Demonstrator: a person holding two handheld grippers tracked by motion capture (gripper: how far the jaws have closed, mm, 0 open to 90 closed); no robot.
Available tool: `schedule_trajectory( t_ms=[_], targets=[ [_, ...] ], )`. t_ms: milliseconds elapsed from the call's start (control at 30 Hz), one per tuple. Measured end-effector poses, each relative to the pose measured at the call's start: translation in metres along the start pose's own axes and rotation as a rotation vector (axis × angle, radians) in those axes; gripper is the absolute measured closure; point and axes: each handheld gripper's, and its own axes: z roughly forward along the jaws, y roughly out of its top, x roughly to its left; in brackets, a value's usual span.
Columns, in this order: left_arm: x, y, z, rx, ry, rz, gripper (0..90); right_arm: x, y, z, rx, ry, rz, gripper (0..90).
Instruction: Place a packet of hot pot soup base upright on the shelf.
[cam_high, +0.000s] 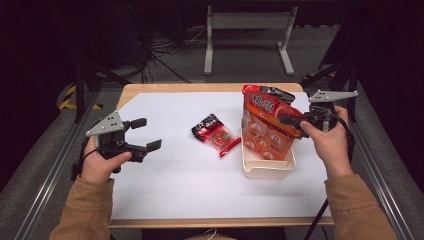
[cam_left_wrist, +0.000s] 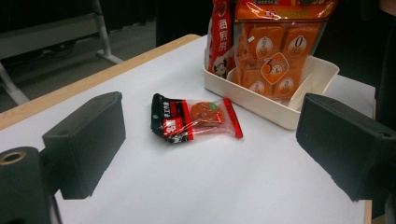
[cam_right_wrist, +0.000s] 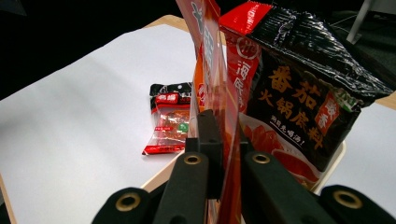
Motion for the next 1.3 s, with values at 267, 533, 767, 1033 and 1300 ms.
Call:
schedule_trajectory(
  t_ms=[267, 533, 767, 1033, 1300],
  targets=[
    [0.007, -0.003, 0.002, 0.001, 0.064, -0.037, 6.1, 0.001, -0.003, -0.003, -0.008, -0.026, -0.01, 89.4],
    [0.009, -0.001, 0.004, -0.034, 0.095, -0.056, 5.7, 0.003, -0.007, -0.01, -0.034, -0.043, -0.002, 79.4],
    [0.011, 0.0, 0.01, 0.027, 0.092, -0.046, 8.0, 0.004, -0.011, -0.022, -0.113, -0.06, -0.017, 50.5],
    [0.013, 0.0, 0.019, 0.033, 0.073, -0.05, 8.6, 0.006, -0.02, -0.038, -0.141, -0.101, -0.026, 40.4],
    [0.012, -0.001, 0.021, 0.037, 0.072, -0.054, 9.0, 0.01, -0.032, -0.058, -0.157, -0.153, -0.042, 34.9]
  ],
)
